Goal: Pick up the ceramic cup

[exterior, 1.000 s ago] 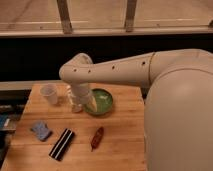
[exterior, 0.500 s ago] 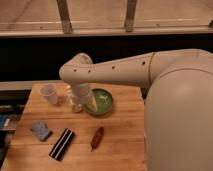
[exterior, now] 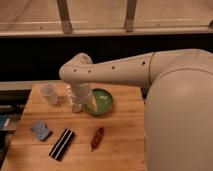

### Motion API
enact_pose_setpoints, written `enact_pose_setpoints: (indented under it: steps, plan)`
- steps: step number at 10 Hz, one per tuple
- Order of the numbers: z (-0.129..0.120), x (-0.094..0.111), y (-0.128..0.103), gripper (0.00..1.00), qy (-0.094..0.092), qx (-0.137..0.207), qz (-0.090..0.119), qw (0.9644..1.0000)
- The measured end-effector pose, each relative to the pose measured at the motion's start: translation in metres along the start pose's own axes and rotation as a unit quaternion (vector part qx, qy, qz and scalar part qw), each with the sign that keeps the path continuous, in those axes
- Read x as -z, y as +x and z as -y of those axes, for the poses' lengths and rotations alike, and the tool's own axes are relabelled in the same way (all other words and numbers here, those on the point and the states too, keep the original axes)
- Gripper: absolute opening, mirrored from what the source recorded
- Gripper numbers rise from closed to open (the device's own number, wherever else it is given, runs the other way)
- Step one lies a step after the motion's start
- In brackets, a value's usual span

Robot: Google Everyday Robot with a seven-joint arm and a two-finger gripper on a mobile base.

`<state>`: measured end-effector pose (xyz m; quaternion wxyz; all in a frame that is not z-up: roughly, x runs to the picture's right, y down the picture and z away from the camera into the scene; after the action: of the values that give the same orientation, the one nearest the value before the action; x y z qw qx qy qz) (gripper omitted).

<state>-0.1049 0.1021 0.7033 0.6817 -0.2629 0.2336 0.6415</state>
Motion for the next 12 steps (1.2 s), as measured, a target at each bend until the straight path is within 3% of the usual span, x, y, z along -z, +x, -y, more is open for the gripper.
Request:
enact_pose_setpoints:
  steps: [9, 12]
  plan:
    - [0.001, 0.0, 0.0, 0.65, 0.0, 0.0, 0.001, 1.0]
    - [0.0, 0.017, -0.013, 0.65, -0.01, 0.007, 0.03, 0.9995]
